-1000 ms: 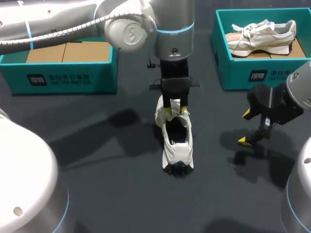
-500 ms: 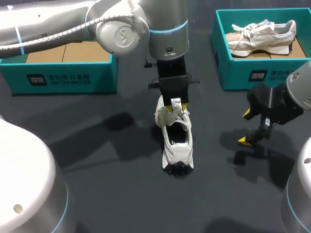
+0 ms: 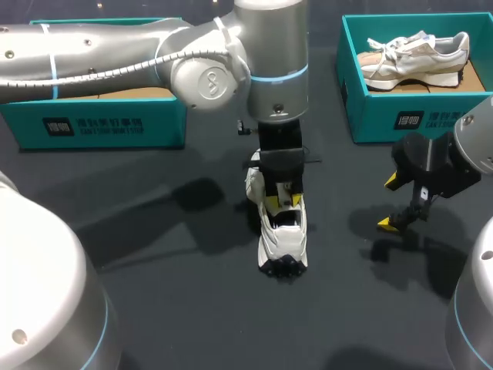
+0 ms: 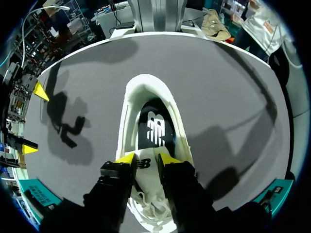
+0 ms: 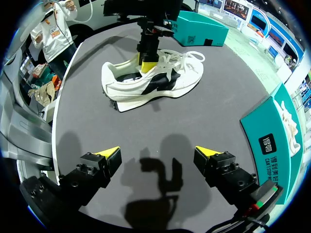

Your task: Take the shoe out of the shoebox, open the shoe tongue, remove and reinsert the insole, then place the shoe into the shoebox

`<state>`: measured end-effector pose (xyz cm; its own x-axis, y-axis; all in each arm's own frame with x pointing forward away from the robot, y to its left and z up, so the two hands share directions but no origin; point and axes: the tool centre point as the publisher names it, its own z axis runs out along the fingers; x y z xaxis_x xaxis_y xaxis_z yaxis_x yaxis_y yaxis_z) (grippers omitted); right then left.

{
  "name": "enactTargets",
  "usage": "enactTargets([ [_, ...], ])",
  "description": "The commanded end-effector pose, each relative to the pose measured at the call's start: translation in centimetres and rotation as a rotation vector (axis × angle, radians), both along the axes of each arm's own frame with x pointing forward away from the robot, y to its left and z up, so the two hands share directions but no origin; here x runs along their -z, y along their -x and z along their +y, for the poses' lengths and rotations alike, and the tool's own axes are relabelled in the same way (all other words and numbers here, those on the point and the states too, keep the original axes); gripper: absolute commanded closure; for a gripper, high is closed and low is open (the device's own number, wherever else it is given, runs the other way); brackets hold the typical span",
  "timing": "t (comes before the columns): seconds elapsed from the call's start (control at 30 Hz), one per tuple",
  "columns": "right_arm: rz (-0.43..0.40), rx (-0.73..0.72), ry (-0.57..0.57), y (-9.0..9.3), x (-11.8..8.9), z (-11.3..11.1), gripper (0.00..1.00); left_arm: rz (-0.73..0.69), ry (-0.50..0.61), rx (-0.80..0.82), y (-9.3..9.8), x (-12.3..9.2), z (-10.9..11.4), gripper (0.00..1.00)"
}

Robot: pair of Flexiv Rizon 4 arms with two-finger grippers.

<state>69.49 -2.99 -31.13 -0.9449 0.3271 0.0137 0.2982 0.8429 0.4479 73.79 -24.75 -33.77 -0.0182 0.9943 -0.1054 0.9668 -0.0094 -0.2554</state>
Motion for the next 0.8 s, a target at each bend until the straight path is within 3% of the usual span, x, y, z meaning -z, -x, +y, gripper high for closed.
enactTargets([
  [0.03,-0.001,0.0,0.0,0.1,0.0,0.0,0.0,-0.046,0.047,0.002,0.6,-3.1,2.0,0.69],
  [0.23,-0.001,0.0,0.0,0.1,0.0,0.0,0.0,-0.064,0.04,-0.044,0.5,-7.0,2.7,0.62],
  [0.33,-0.001,0.0,0.0,0.1,0.0,0.0,0.0,-0.041,0.018,-0.124,0.5,-8.2,2.8,0.54],
  [0.37,-0.001,0.0,0.0,0.1,0.0,0.0,0.0,-0.021,0.014,-0.163,0.6,-8.4,2.9,0.37],
  [0.4,-0.001,0.0,0.0,0.1,0.0,0.0,0.0,0.013,0.001,-0.194,0.7,-8.7,2.9,0.27],
  [0.47,-0.001,0.0,0.0,0.1,0.0,0.0,0.0,0.067,-0.105,-0.313,0.7,-9.3,2.8,0.0],
  [0.5,-0.001,0.0,0.0,0.1,0.0,0.0,0.0,0.049,-0.149,-0.341,0.5,-9.6,2.7,0.0],
  [0.8,-0.001,0.0,0.0,0.1,0.0,0.0,0.0,0.049,-0.149,-0.341,0.5,-9.6,2.7,0.0],
])
